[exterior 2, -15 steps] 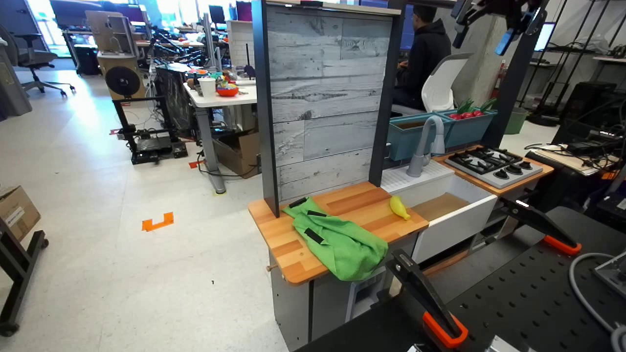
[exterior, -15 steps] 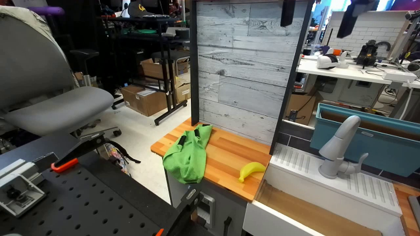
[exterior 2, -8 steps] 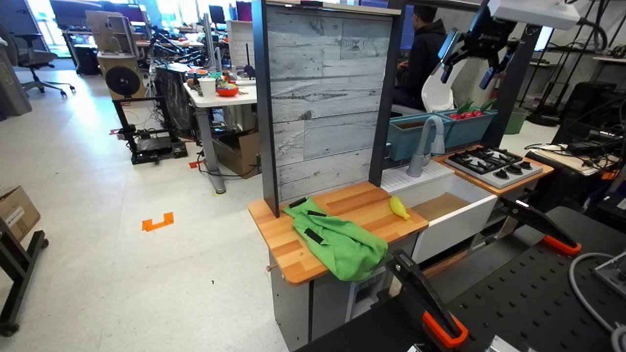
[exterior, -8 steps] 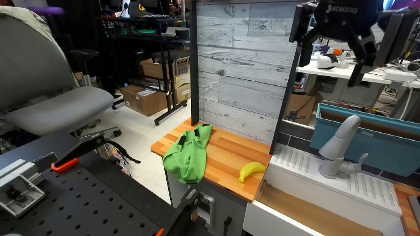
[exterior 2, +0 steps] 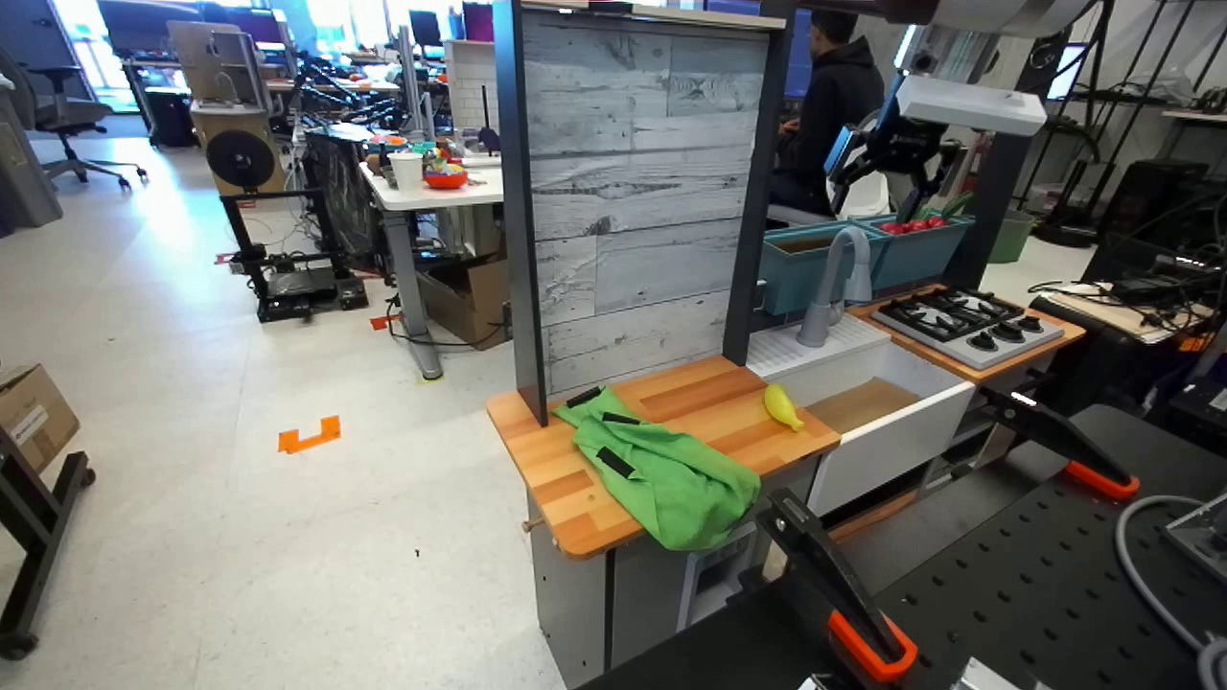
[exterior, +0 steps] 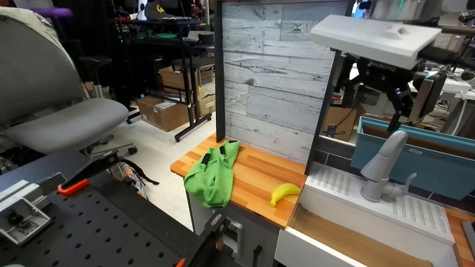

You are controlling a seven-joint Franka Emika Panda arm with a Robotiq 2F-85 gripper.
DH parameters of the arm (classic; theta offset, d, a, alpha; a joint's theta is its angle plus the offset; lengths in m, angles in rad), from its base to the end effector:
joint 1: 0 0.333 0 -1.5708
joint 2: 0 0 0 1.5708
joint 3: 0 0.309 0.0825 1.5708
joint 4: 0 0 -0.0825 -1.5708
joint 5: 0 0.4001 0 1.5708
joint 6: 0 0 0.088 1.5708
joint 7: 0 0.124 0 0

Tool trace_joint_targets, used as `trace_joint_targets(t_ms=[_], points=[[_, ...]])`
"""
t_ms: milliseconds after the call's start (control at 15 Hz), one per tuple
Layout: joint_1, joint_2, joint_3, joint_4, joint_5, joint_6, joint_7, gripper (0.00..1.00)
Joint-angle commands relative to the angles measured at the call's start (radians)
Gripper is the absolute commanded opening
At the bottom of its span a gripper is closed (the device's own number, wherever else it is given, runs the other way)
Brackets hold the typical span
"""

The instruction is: Move the faucet spout to the left

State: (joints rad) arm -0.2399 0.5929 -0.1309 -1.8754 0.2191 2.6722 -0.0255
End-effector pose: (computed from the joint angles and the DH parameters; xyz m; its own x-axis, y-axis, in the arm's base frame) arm 0.6210 -0.2427 0.1813 0.8551 -0.4748 0.2082 -0.4735 -0.8788 -0.0594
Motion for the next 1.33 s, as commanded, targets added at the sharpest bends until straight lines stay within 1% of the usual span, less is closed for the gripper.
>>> trace_joint_targets(t_ms=[0, 333, 533, 800, 1267], points=[[-0.027, 0.114, 0.026, 0.129, -0.001, 0.002, 0.014, 1.00], [-0.066, 0.207, 0.026, 0.236, -0.008, -0.027, -0.005, 1.00], [-0.099, 0.242, 0.027, 0.279, -0.010, -0.052, -0.017, 1.00], [-0.126, 0.280, 0.032, 0.312, -0.016, -0.076, -0.040, 1.00], [-0.108, 0.298, 0.040, 0.330, -0.038, -0.089, -0.073, 1.00]])
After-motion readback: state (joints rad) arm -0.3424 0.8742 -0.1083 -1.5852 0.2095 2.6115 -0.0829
